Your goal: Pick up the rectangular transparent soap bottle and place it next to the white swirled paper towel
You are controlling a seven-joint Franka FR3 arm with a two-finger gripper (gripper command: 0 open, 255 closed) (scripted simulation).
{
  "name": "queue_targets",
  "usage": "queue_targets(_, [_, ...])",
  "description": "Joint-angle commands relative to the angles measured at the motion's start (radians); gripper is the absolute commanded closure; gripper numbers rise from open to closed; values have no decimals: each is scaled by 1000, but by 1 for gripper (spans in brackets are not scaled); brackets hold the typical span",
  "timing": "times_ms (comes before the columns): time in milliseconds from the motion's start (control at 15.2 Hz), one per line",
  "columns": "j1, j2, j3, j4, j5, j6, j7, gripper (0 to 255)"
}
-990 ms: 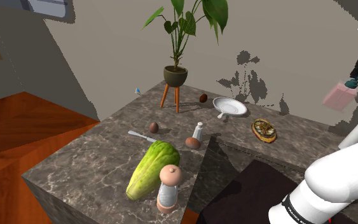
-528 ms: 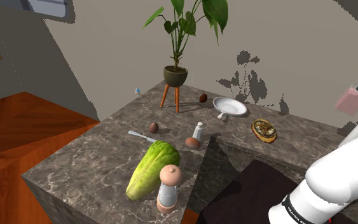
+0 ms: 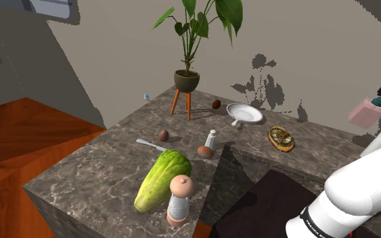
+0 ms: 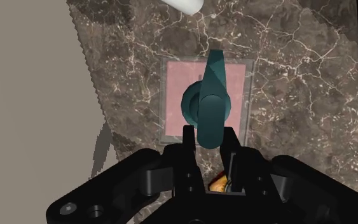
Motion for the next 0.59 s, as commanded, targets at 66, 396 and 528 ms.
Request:
queue_targets(66, [-5, -7, -2, -42, -8, 38, 6, 255])
queue_targets(396, [-12, -15, -7, -113, -21, 103, 17, 255])
queue_targets(528, [-13, -15, -11, -140, -24, 130, 20, 255])
